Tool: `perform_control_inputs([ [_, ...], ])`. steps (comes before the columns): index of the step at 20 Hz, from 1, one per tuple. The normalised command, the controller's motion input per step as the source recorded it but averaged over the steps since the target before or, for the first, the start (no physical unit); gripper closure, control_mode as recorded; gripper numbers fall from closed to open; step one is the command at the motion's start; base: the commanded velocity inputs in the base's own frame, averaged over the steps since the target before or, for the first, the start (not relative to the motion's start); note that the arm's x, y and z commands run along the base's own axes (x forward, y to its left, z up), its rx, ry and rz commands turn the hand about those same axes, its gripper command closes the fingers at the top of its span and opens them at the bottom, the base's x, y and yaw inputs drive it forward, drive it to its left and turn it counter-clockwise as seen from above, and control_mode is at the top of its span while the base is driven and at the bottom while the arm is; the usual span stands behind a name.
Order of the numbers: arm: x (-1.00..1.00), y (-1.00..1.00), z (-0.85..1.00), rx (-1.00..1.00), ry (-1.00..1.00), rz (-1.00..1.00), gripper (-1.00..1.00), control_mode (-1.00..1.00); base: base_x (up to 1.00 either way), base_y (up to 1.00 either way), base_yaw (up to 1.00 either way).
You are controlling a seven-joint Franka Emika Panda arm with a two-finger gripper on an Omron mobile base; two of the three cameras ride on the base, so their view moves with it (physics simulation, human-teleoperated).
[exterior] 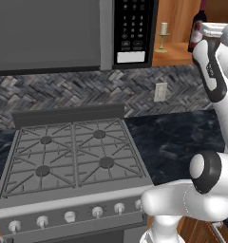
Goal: Get the candle and the wine from the cabinet and move them to the dining counter.
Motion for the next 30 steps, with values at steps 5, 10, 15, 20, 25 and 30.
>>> perform_control_inputs([
  [5,0.11,0.14,0.00,-0.02,0.00,0.00,-1.00,-1.00,0.00,0.00,0.00],
  [10,0.15,0.00,0.00,0.00,0.01,0.02,-1.00,-1.00,0.00,0.00,0.00],
  [15,0.24,-0.01,0.00,0.00,0.00,0.01,-1.00,-1.00,0.00,0.00,0.00],
  [20,0.35,-0.04,0.00,0.00,0.00,0.00,-1.00,-1.00,0.00,0.00,0.00],
  [25,0.40,-0.05,0.02,0.00,0.03,0.00,-1.00,-1.00,0.00,0.00,0.00],
  [30,0.31,-0.15,0.11,0.00,0.03,0.00,-1.00,-1.00,0.00,0.00,0.00],
])
